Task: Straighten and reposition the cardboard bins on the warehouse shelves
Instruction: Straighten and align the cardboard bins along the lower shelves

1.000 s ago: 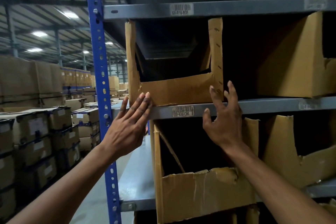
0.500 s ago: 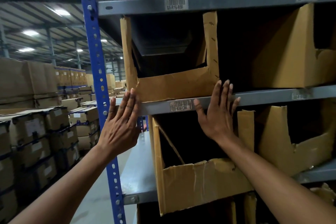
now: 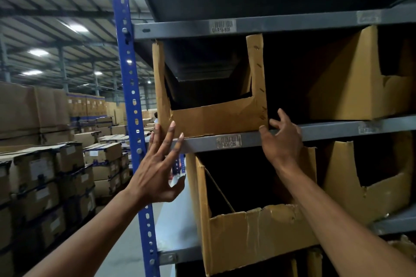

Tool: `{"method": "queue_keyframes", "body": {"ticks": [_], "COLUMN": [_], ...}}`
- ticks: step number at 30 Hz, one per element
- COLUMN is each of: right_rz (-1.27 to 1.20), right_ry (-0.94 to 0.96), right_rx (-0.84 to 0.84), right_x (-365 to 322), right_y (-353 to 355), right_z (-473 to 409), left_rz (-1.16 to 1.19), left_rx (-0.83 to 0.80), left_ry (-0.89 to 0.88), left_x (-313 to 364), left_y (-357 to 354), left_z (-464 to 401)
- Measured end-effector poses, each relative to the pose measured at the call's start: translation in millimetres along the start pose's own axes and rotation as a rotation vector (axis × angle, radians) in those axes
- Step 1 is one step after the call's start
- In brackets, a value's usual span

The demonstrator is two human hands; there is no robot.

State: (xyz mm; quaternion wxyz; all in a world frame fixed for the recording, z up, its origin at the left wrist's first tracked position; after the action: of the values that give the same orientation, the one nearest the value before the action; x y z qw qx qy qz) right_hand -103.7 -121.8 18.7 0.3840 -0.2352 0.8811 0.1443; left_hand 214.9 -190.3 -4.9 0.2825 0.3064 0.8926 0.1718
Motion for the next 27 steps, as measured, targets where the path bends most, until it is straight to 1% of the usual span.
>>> {"method": "queue_keyframes", "body": {"ticks": [4,7,8,10,12,13,14,15,17,19,22,24,27], "right_rz": [0.105,0.083,0.072,0.072,0.165,0.204,0.200,0.140,-0.050,-0.129,-0.057,0.011,0.084], "right_ry": [-0.011,-0.087,-0.098,-0.098,-0.054,-0.033,-0.040,-0.058,-0.093,-0.046,0.068,0.120,0.132], "right_rx": [-0.011,-0.061,-0.059,-0.038,-0.015,-0.031,-0.077,-0.148,-0.280,-0.267,-0.223,-0.163,-0.122], "right_x": [-1.0,-8.2,-11.1,-14.0,-20.7,-25.3,-26.7,-29.2,-36.4,-39.0,-40.8,-40.2,-37.5], "right_y": [-4.0,-1.4,1.8,8.2,9.8,6.2,-1.4,-10.7,-26.4,-23.9,-6.8,4.6,6.9], "right_z": [-1.5,-4.3,-5.7,-11.0,-19.6,-24.5,-30.4,-34.1,-32.7,-31.3,-27.0,-28.0,-34.3], "left_rz": [0.059,0.149,0.212,0.352,0.411,0.436,0.486,0.544,0.609,0.539,0.448,0.417,0.403], "left_rx": [-0.014,0.007,0.038,0.126,0.242,0.263,0.254,0.225,0.193,0.218,0.252,0.260,0.233], "left_ry": [-0.002,-0.010,0.023,0.183,0.427,0.540,0.625,0.698,0.802,0.801,0.730,0.707,0.687], "left_x": [-1.0,2.7,2.1,-6.9,-22.8,-28.8,-34.2,-37.0,-40.0,-40.2,-39.0,-39.6,-38.2], "left_y": [-0.5,7.9,14.5,31.3,45.2,48.7,47.9,45.4,38.4,40.5,44.5,45.7,39.6], "left_z": [0.3,-1.6,-1.8,-4.4,-10.4,-16.4,-24.1,-32.3,-43.6,-46.4,-41.8,-40.7,-47.6]}}
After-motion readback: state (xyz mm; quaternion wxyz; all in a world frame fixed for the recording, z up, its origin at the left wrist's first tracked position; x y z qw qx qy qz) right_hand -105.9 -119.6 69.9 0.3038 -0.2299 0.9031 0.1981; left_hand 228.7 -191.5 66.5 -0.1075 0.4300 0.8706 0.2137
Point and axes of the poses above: each hand's wrist, its own z-axis away from the middle knuckle, its own y-axis out of the back of the hand, x = y × z, the point moved 9 cm from there along -z, towards the middle knuckle, and after that the axes turned 2 degrees about -y, right-handed, at the moved point
